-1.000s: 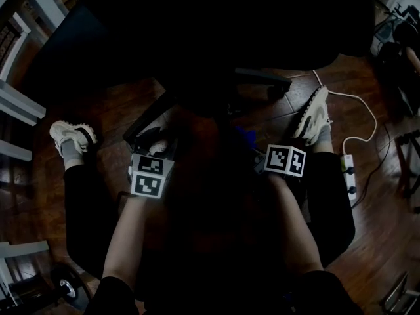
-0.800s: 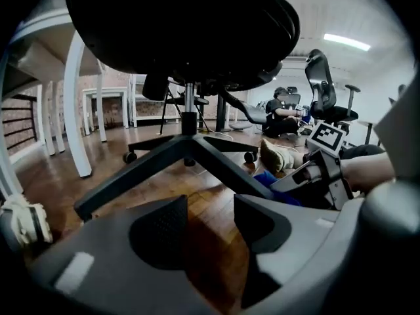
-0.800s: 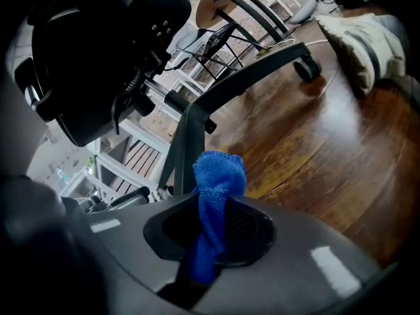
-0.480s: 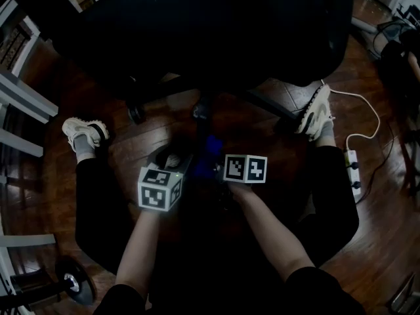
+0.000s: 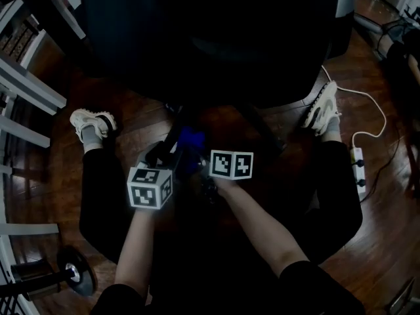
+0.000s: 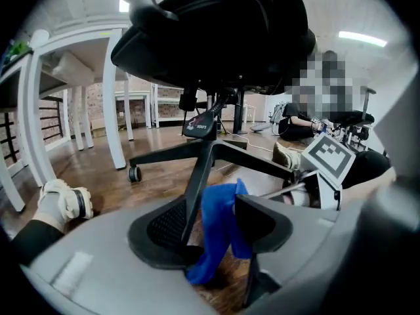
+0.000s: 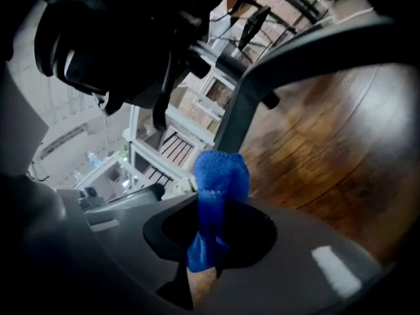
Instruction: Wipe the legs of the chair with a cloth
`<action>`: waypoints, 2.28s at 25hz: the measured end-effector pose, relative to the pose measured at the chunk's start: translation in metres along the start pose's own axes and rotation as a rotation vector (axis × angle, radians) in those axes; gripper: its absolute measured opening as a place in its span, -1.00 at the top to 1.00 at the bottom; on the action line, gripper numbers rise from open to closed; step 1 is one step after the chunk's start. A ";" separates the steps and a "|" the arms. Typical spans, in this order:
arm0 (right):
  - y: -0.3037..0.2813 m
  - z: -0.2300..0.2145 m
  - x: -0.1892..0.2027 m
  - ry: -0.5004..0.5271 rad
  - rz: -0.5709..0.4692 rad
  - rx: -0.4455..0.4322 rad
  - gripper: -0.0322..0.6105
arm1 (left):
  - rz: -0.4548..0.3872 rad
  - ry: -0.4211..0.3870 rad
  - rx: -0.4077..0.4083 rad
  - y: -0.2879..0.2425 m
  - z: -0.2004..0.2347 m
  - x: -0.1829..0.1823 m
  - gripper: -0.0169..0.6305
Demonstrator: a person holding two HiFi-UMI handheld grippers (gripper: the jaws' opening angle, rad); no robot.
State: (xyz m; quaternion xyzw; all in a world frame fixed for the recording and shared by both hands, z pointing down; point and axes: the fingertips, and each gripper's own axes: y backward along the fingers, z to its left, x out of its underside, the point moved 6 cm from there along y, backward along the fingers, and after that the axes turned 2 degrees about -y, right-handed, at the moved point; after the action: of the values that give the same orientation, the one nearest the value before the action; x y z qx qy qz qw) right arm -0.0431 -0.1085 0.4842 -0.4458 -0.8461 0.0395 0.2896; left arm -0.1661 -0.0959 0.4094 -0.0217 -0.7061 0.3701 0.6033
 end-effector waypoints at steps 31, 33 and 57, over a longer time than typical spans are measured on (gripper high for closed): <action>0.082 -0.046 0.002 -0.335 -0.480 0.292 0.65 | -0.019 -0.109 0.094 -0.009 -0.029 0.055 0.22; 0.092 -0.046 0.009 -0.291 -0.458 0.290 0.65 | -0.027 -0.126 0.111 -0.013 -0.039 0.053 0.23; 0.042 0.033 -0.145 1.129 0.001 0.367 0.63 | -0.112 -0.144 0.189 -0.007 -0.078 0.032 0.23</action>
State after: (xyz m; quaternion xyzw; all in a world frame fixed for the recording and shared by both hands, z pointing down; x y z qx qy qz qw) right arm 0.0331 -0.1892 0.3770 -0.3409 -0.5401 -0.0580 0.7673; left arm -0.1042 -0.0472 0.4394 0.1013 -0.7096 0.4013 0.5702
